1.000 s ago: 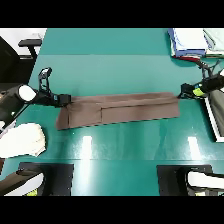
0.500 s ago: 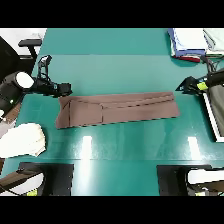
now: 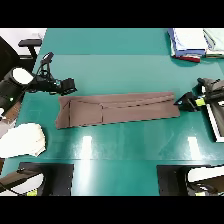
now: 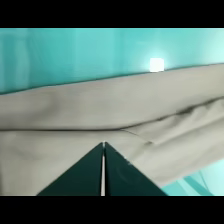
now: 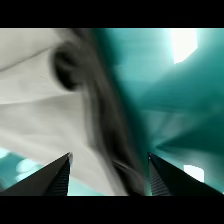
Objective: Fold the shirts.
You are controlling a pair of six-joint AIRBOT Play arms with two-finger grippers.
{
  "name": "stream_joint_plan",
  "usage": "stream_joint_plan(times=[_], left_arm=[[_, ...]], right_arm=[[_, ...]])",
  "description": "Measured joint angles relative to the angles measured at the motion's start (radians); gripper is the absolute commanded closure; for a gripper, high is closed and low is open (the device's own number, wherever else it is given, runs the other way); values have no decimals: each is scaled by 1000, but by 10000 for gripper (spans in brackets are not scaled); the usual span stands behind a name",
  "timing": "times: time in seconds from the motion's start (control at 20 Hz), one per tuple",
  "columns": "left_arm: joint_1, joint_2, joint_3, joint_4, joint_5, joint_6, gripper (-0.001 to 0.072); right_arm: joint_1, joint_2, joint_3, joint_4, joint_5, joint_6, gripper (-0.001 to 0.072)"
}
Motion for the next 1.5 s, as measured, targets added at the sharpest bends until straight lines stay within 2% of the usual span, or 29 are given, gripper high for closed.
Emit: stream_joint_plan(times=[0.15, 0.2, 0.45, 0.8, 1.1, 1.5], left_arm=[[-63, -38, 1, -20, 24, 2, 677], [-90, -55, 1, -27, 33, 3, 677], [-246, -208, 63, -47, 86, 3, 677], [-396, -467, 289, -74, 101, 3, 677], [-443, -595, 409, -93, 87, -8, 677], [-433, -616, 454, -89, 62, -12, 677]], right_arm=[[53, -15, -5, 17, -58, -25, 658], [69, -18, 6, 14, -66, -29, 695], [126, 20, 129, 36, -16, -35, 696], [248, 214, 317, 46, 39, 40, 696], [431, 283, 458, 48, 42, 114, 696], [627, 294, 574, 49, -3, 150, 696]])
